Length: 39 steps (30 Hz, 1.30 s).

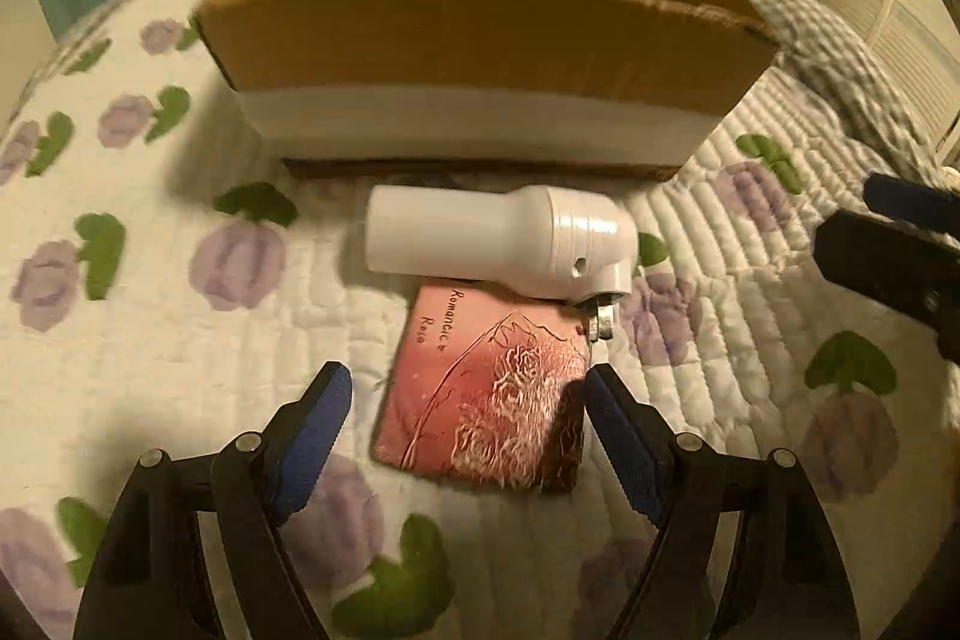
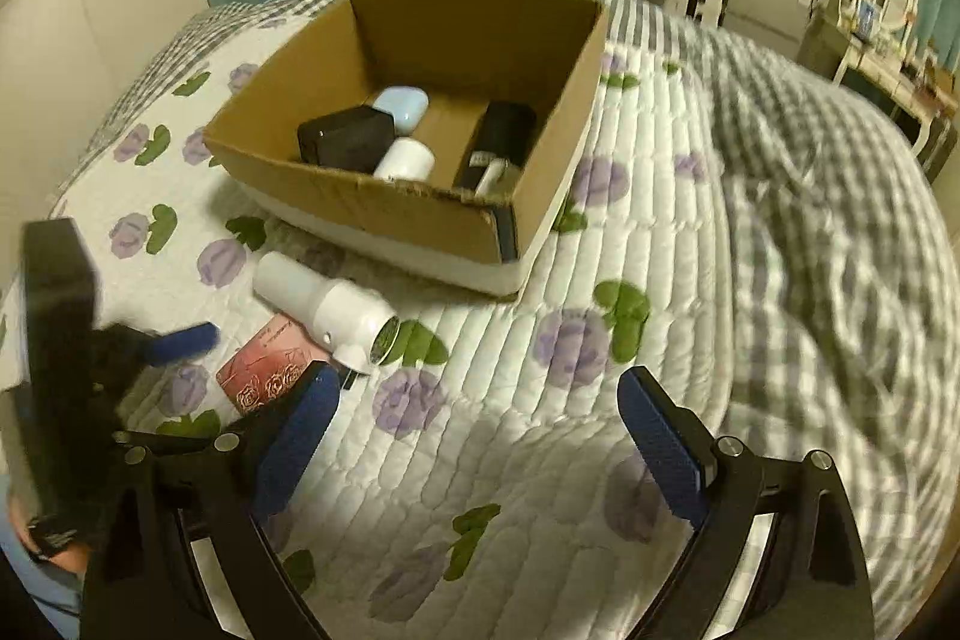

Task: Organize rigid objects
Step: 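Grasp the pink rose card case with left tool while right tool grasps the white bottle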

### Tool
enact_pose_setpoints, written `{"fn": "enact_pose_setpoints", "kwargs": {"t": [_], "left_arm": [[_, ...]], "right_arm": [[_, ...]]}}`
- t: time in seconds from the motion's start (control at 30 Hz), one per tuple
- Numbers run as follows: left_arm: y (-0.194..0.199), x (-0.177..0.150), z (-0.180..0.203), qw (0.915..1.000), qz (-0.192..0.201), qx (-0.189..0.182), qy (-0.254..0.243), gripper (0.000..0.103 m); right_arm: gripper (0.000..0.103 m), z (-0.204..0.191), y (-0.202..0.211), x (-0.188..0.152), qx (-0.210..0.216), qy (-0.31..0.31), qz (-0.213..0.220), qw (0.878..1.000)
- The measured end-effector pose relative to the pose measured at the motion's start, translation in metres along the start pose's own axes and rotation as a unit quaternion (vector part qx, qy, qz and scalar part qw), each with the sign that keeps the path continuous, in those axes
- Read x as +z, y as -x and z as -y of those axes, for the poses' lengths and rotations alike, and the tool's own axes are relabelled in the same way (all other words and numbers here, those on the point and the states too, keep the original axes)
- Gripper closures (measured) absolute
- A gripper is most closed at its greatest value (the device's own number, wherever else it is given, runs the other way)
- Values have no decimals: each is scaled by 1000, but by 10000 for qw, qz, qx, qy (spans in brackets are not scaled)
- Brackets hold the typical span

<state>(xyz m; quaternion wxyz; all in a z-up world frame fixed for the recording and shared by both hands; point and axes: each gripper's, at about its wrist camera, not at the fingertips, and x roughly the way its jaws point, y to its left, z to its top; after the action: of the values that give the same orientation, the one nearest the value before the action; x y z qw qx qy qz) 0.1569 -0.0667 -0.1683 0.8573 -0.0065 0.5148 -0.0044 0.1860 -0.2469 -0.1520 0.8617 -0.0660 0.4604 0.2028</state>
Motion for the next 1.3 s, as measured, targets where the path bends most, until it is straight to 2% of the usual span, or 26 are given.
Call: {"fn": "enact_pose_setpoints", "kwargs": {"t": [0.07,0.23,0.27,0.33,0.43,0.5,0.6,0.67,0.8,0.9,1.03,1.07,1.17,1.3], "left_arm": [[-9,3,3,10000,-85,-10,17,20],[-24,8,19,9985,-261,359,-326,22],[-21,8,18,9987,-259,323,-305,23],[-13,9,11,9993,-209,241,-202,32],[6,6,-1,9995,-131,-250,-102,32],[17,3,-10,9994,-107,-330,0,33],[41,2,-28,9991,162,-362,178,33],[58,5,-41,9985,374,-289,259,33],[80,18,-63,9972,677,130,281,33],[79,30,-75,9963,730,330,312,33],[67,33,-93,9964,686,320,393,32],[61,31,-93,9965,668,302,392,32],[56,28,-97,9970,628,190,408,32],[51,27,-99,9974,599,50,390,32]], "right_arm": [[9,2,-2,-1,91,-69,-42,9999],[9,1,-4,-1,58,-98,-69,9999],[9,1,-4,-1,25,-99,-70,9999],[9,0,-3,-1,-66,-94,-63,9999],[9,-2,2,-1,-122,-10,14,9999],[9,-5,4,0,-168,65,59,9998],[9,-14,8,3,-226,264,91,9994],[9,-23,10,6,-201,486,116,9986],[9,-48,2,17,-90,949,59,9954],[9,-69,-19,27,134,1203,-175,9925],[9,-90,-60,38,269,1416,-582,9878],[10,-92,-71,39,322,1415,-712,9868],[17,-94,-98,43,107,1409,-948,9854],[42,-92,-113,40,57,1381,-1082,9845]]}}
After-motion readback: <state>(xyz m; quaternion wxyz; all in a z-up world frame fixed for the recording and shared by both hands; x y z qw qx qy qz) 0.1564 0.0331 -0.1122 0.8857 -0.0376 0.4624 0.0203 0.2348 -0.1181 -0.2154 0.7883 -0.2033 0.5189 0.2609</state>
